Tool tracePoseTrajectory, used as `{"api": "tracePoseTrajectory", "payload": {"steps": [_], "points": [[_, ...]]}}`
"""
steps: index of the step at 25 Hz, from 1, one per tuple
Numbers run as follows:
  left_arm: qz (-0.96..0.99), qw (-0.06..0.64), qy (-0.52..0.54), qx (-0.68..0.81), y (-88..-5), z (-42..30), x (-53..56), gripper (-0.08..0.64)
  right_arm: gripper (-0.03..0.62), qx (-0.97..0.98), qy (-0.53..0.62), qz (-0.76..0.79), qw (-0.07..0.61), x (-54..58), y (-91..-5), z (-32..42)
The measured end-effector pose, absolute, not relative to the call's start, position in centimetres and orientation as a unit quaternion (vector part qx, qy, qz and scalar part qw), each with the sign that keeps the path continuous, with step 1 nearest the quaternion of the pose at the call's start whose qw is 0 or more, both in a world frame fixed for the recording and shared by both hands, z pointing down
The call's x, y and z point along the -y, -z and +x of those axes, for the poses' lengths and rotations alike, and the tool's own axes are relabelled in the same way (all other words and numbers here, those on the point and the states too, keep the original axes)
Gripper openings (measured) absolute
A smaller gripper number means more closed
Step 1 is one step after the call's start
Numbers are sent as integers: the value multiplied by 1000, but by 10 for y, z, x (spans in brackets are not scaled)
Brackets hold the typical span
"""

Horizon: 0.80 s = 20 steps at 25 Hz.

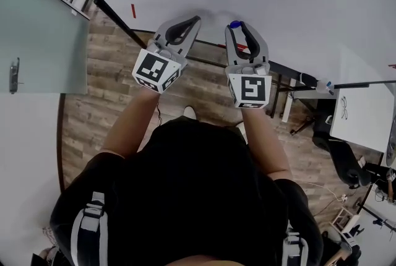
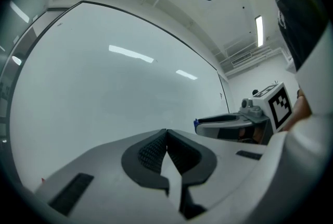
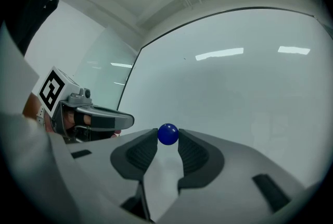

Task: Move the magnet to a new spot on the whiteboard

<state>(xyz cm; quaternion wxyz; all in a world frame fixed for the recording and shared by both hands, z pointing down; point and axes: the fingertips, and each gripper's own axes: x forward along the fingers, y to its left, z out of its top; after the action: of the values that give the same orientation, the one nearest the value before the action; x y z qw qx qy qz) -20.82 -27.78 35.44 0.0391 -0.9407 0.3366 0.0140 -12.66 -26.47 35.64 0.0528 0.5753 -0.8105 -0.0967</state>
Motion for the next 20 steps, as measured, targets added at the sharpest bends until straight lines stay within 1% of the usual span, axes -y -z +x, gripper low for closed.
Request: {"api": "tracePoseTrajectory", "payload": {"steps": [9, 14, 20], "points": [[-927, 56, -16, -370, -345, -267, 306, 5, 121, 811, 113, 573, 44, 300, -340, -189], [-922, 57, -16, -382, -343, -283, 319, 5, 121, 810, 130, 570, 42, 315, -334, -214], [-920, 61, -19, -386, -339, -294, 331, 5, 121, 788, 161, 591, 63, 334, -329, -226]]}}
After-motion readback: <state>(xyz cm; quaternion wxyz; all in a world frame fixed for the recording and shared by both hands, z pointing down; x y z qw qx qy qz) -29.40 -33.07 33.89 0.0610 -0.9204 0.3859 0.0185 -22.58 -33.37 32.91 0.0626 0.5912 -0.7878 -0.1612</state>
